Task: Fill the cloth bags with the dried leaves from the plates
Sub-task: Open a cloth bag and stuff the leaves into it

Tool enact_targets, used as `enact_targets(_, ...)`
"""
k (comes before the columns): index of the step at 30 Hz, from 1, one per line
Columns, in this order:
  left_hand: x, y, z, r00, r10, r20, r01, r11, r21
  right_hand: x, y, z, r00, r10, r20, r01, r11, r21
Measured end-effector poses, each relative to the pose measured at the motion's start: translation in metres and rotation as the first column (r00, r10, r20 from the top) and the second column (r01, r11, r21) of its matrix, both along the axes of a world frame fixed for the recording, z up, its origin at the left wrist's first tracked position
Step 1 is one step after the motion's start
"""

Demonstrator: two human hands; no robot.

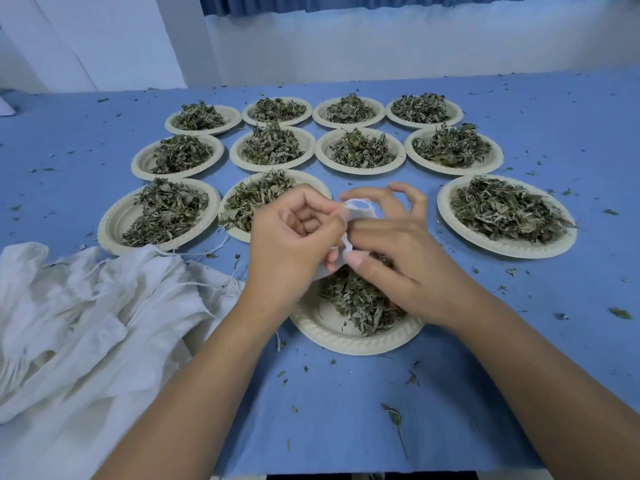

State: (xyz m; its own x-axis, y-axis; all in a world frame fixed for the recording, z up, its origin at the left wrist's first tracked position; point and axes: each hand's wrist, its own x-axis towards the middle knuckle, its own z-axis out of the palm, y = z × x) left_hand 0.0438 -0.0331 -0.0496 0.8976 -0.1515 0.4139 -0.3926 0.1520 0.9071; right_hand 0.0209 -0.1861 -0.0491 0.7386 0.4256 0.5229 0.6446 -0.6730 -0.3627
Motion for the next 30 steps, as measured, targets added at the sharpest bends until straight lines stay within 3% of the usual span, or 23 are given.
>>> enact_targets(3,0.007,0.004,-0.001,0.992,0.122,-0.035,-0.123,0.992,-0.037,0.001,-0.012,0.009,0.997,-0.073,-0.013,0.072,0.917,0.391)
enact_targets(5,0.01,0.005,-0.001,0.98,0.187,-0.066,-0.191,0.979,-0.066,0.002,-0.024,0.012,0.983,-0.119,-0.137,0.171,0.861,0.48)
enact_targets(6,0.011,0.005,-0.001,0.976,0.204,-0.078,-0.21,0.975,-0.073,0.002,-0.028,0.012,0.961,-0.107,-0.255,0.215,0.871,0.441)
enact_targets(8,0.011,0.004,-0.001,0.973,0.215,-0.087,-0.221,0.973,-0.071,0.004,-0.026,0.007,0.878,-0.104,-0.468,0.227,0.95,0.215)
enact_targets(10,0.01,0.004,-0.001,0.975,0.208,-0.083,-0.214,0.974,-0.069,0.004,-0.018,0.001,0.829,-0.085,-0.553,0.145,0.987,0.066)
enact_targets(16,0.01,0.003,-0.001,0.974,0.208,-0.089,-0.214,0.974,-0.078,0.008,-0.019,0.005,0.858,0.007,-0.513,0.103,0.977,0.185)
enact_targets(20,0.009,0.002,-0.001,0.976,0.201,-0.078,-0.206,0.977,-0.06,0.009,-0.016,0.0,0.847,-0.104,-0.522,-0.002,0.98,-0.198)
enact_targets(24,0.008,0.003,0.0,0.975,0.208,-0.084,-0.213,0.975,-0.061,0.008,-0.009,-0.001,0.88,-0.066,-0.47,-0.004,0.989,-0.147)
enact_targets(30,0.008,0.002,0.0,0.97,0.227,-0.092,-0.234,0.969,-0.079,0.007,-0.019,0.007,0.908,-0.041,-0.418,0.099,0.988,0.118)
